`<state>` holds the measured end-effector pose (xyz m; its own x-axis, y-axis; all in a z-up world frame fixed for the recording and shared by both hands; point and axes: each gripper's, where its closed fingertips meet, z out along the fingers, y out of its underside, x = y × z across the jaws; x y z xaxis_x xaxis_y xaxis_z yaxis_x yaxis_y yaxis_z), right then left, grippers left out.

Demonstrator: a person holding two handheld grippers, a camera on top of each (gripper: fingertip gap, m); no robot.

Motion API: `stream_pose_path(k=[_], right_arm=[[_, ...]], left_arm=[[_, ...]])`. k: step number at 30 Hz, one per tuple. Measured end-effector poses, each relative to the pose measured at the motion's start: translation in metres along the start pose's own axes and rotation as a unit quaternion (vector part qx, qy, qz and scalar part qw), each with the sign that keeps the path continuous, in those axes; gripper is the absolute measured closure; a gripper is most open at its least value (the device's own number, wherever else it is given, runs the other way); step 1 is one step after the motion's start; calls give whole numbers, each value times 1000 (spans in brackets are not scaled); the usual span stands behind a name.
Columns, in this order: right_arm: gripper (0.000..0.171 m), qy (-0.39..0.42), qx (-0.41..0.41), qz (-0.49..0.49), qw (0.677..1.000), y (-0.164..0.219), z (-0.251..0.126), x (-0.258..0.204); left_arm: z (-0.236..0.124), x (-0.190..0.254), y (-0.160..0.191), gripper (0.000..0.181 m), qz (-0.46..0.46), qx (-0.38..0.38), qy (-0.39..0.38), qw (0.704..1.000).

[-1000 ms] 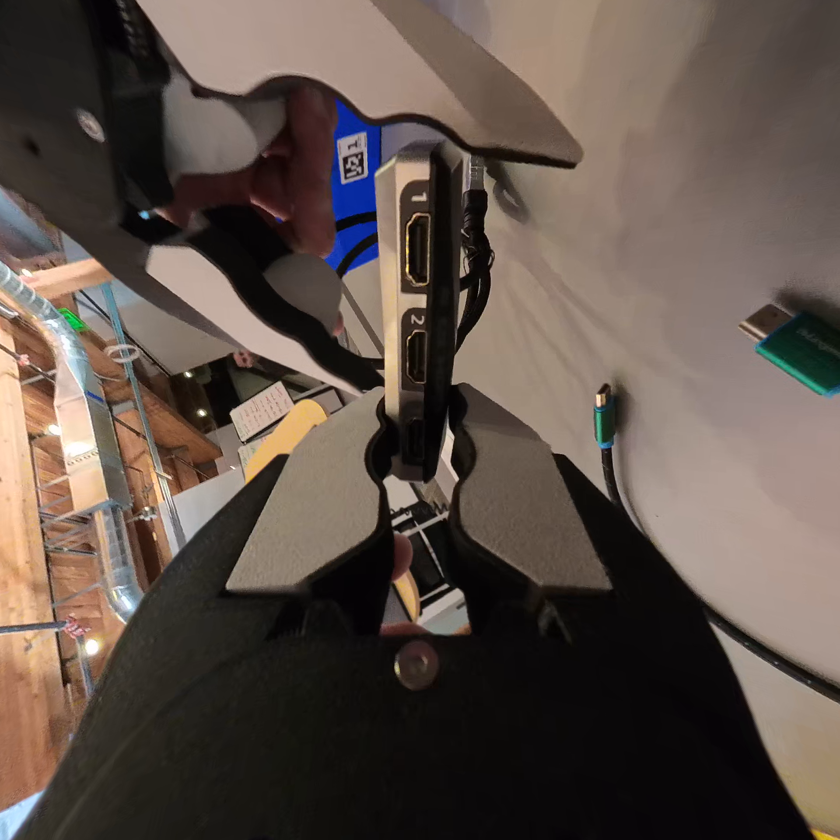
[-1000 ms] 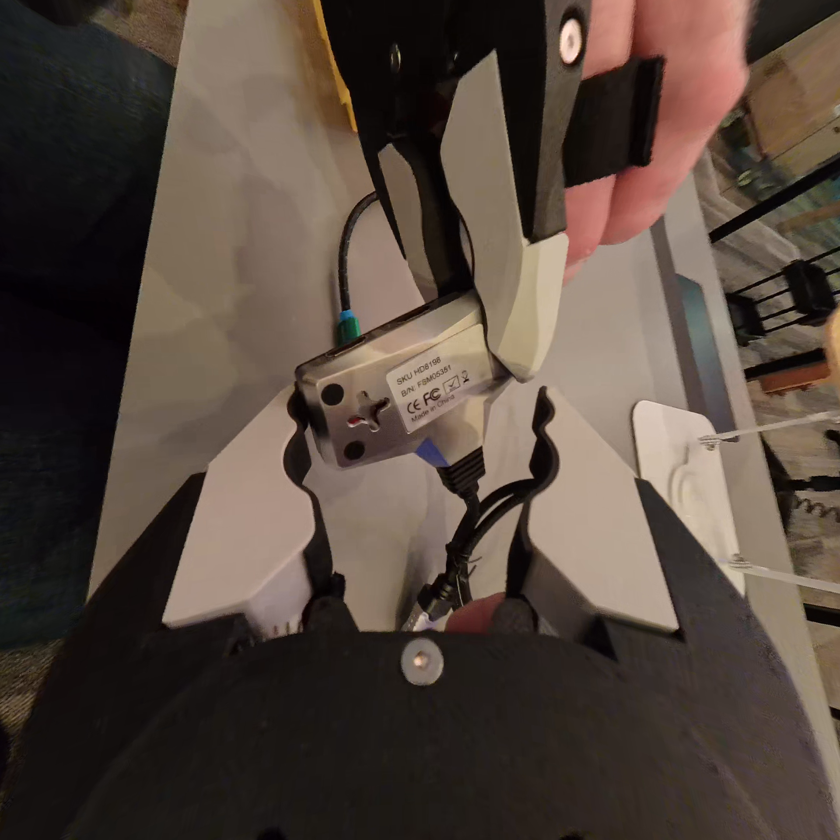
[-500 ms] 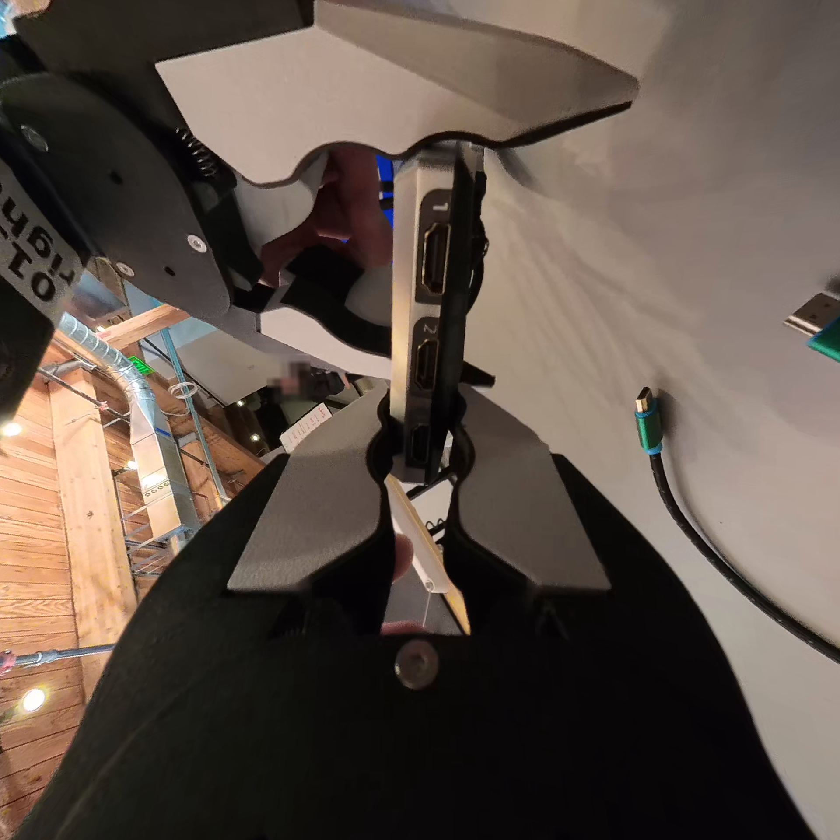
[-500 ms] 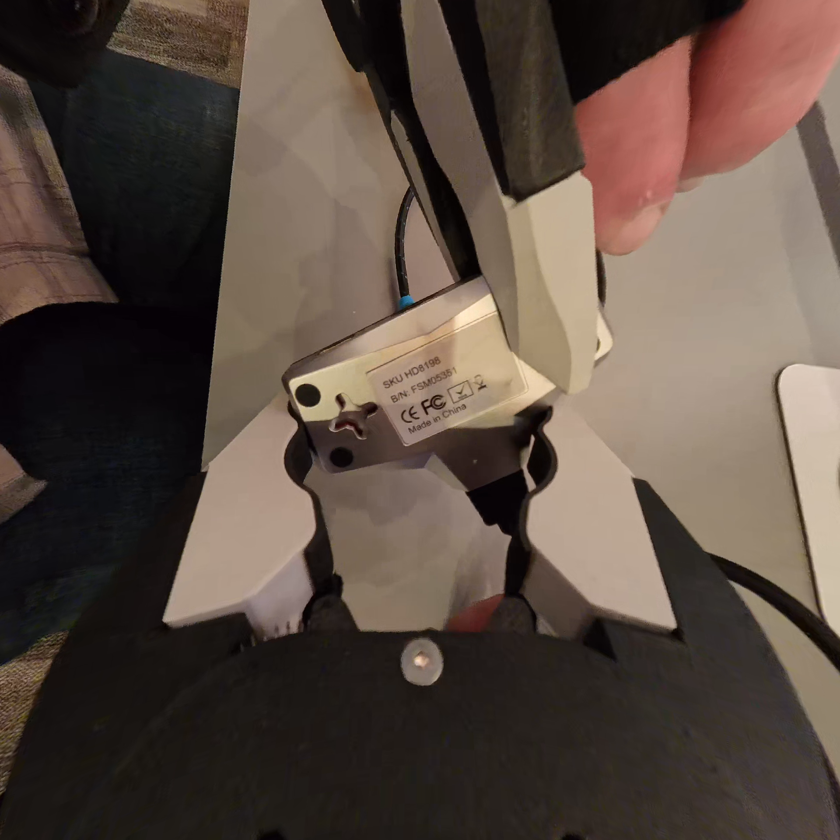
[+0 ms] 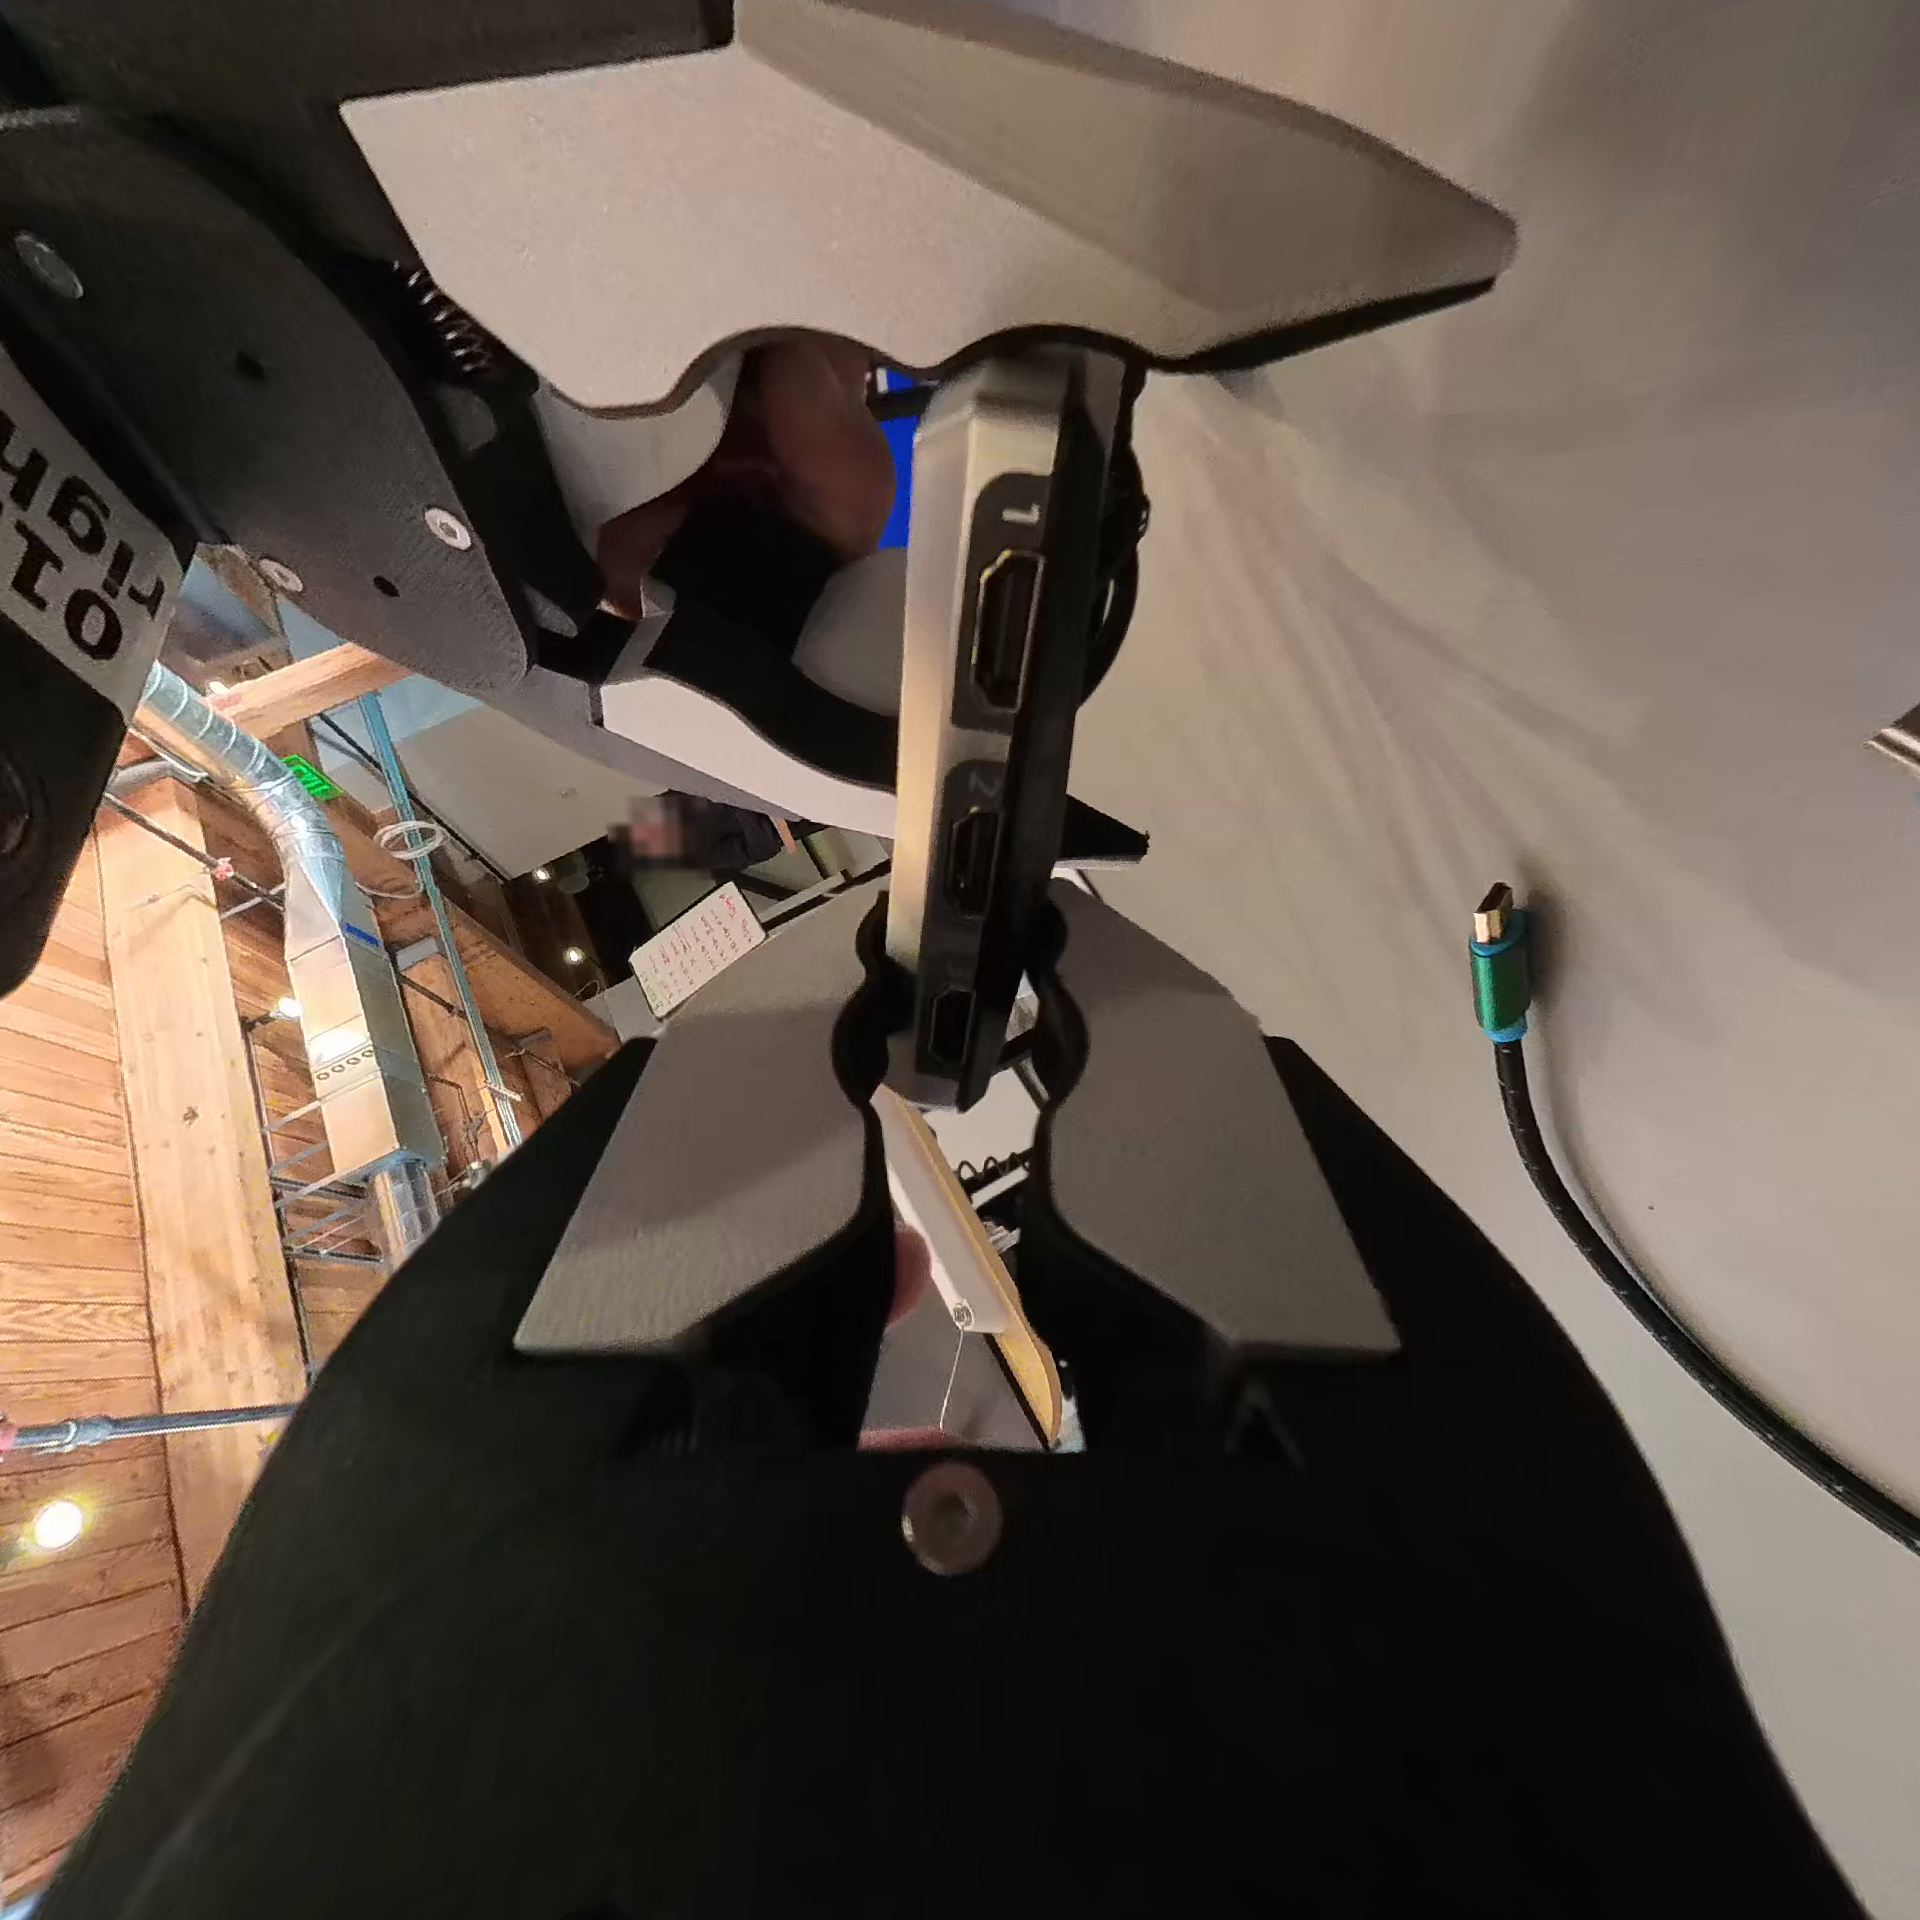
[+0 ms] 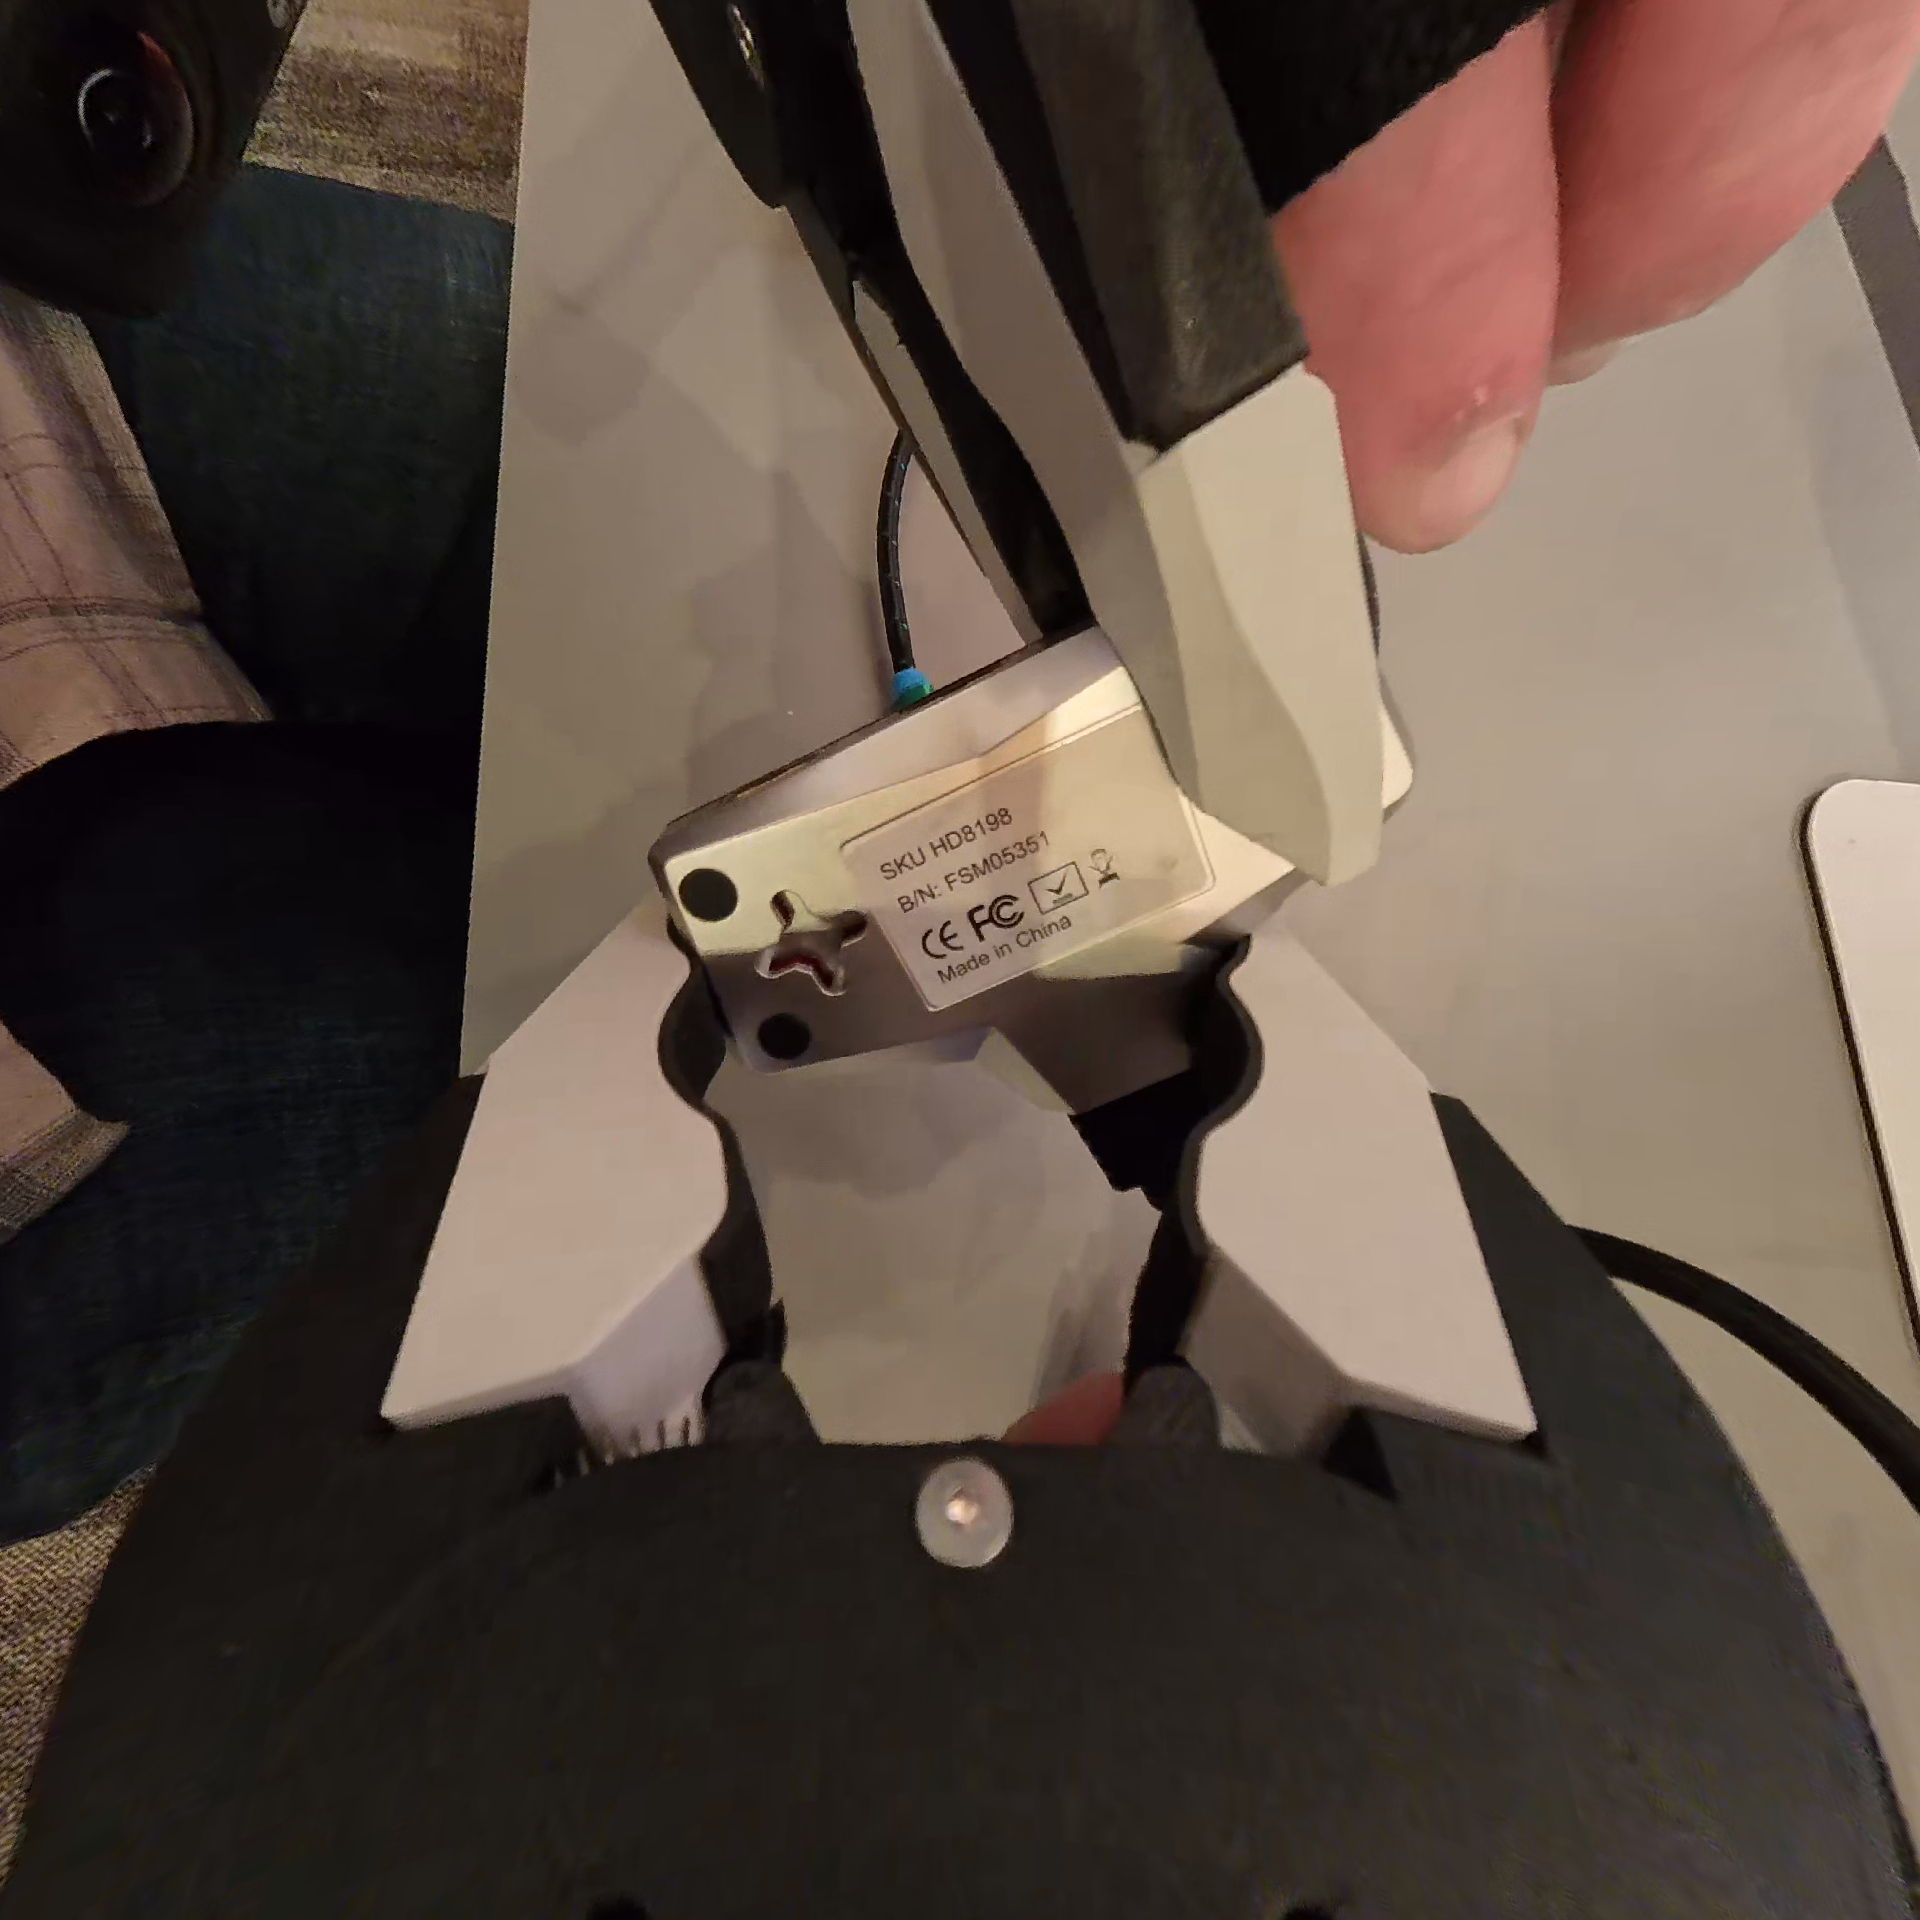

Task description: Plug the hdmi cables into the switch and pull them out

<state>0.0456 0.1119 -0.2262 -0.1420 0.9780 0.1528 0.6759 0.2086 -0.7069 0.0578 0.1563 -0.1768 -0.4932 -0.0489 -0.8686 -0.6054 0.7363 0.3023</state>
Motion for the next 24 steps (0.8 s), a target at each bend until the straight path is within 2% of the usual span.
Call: stream_pose_path(k=[3, 9, 13, 18, 24], right_arm=[[79, 0, 7, 4, 1000, 0, -2, 1], [79, -1, 25, 19, 999, 0, -7, 4], [79, 1, 36, 30, 999, 1, -10, 6], [79, 7, 38, 40, 998, 6, -13, 10], [79, 10, 40, 50, 998, 12, -16, 13]], left_arm=[[0, -3, 5, 156, -10, -10, -8, 1000], [-9, -9, 31, 131, -83, -58, -9, 995], [-18, -5, 45, 126, -135, -88, 3, 987], [-22, 31, 57, 124, -193, -117, 63, 972], [-22, 68, 46, 126, -239, -126, 123, 955]])
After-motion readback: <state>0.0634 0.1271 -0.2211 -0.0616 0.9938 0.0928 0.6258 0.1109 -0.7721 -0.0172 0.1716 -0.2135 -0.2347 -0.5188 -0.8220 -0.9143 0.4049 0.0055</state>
